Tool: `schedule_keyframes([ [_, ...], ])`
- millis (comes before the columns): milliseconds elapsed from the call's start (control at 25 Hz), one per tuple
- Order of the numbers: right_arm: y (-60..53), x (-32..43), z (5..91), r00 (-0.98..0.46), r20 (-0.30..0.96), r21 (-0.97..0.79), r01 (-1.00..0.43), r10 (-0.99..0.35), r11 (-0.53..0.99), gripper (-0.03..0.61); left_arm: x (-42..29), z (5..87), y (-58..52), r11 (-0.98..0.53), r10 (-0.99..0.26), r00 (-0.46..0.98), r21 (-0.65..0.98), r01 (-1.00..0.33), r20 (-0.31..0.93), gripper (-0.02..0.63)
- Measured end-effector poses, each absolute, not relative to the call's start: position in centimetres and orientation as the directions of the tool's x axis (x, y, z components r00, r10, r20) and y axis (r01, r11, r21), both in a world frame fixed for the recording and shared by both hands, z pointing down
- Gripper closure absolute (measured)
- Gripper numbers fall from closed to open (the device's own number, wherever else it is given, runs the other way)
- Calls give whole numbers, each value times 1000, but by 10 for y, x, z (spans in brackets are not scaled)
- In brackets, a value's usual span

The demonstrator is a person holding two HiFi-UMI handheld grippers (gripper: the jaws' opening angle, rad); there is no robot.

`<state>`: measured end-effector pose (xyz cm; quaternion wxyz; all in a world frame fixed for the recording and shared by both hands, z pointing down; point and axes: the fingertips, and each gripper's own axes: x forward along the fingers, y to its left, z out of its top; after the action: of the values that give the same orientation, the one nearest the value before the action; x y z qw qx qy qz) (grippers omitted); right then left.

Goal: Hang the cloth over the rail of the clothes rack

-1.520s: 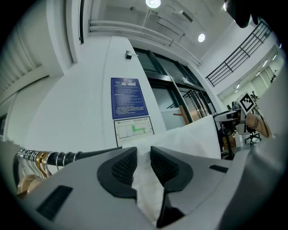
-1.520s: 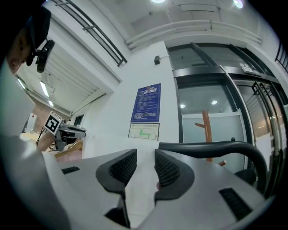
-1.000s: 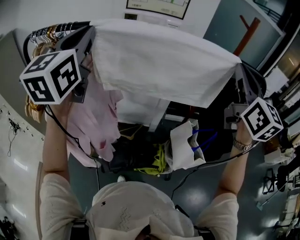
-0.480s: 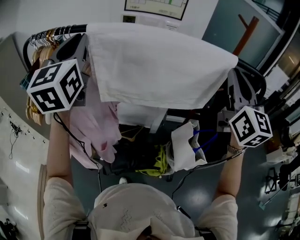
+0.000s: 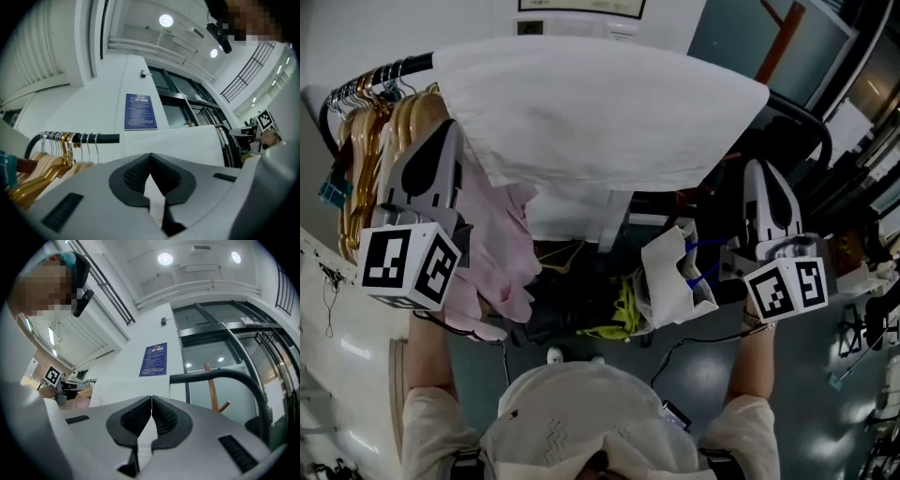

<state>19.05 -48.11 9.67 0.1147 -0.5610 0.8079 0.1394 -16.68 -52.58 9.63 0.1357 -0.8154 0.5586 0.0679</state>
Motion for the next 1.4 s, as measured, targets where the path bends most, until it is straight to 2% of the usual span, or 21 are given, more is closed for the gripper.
schedule_keyframes([
  [200,-488,169,149,-350,-353,-15,-925,-868,379,560,-125,139,-507,-469,-797,514,-212,-858,-317,601],
  [280,-497,151,181,-374,-311,-20,-917,-874,399,560,-112,164,-499,-519,-747,566,-227,-824,-349,600],
  [480,-499,107,254,-412,-217,18,-908,-885,418,560,-82,233,-494,-613,-746,605,-69,-787,-279,601],
  [560,-488,98,282,-407,-181,-18,-909,-895,417,560,-68,258,-483,-615,-761,600,-22,-788,-248,601],
  [760,-469,72,345,-453,-81,-27,-889,-888,456,560,-39,323,-472,-569,-795,577,-101,-816,-189,601],
  [880,-456,58,371,-477,-28,-61,-876,-878,478,560,-30,356,-454,-586,-793,593,-89,-805,-142,601],
  [1200,-434,26,411,-512,5,-65,-857,-859,511,560,-31,407,-444,-589,-807,588,3,-808,-49,601],
  [1400,-427,27,411,-532,-3,-110,-842,-847,529,560,-31,408,-445,-585,-810,583,26,-811,-65,600],
])
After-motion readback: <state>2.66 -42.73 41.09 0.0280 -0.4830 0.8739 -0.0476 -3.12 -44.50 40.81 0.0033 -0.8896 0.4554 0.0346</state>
